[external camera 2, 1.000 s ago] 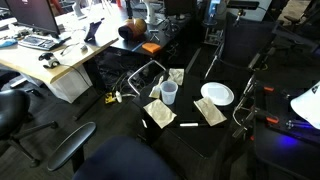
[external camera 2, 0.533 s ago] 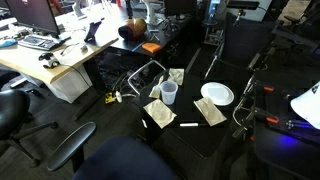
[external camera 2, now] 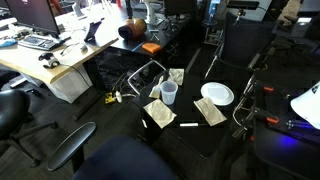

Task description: Move the cup to the left

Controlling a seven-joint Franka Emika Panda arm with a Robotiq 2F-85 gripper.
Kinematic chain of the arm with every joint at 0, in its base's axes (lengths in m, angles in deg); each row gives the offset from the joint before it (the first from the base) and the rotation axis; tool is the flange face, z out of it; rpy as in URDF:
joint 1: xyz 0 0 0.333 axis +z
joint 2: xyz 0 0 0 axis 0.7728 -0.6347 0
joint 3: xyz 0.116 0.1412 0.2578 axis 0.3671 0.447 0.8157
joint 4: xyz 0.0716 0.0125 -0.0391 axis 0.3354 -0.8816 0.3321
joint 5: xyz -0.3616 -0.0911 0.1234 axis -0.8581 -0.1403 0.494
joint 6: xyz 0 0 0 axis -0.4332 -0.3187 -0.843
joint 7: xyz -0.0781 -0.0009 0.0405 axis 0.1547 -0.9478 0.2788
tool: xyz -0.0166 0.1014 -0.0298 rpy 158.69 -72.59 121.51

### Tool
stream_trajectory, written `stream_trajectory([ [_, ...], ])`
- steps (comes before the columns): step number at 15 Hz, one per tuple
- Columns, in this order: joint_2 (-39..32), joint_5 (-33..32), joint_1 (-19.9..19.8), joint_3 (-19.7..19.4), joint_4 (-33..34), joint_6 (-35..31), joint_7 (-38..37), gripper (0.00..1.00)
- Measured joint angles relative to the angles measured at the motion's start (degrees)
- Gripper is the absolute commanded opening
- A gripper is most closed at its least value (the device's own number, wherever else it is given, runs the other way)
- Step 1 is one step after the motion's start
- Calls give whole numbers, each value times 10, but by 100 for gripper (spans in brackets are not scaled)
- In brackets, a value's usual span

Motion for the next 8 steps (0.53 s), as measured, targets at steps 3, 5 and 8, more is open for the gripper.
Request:
stream_trajectory([
  [3,-39,-15,-1,2,-23,-87,0,100],
  [5,-66,-37,-2,2,-40,-152,0,100],
  [8,-105,-78,-9,3,-67,-256,-3,100],
])
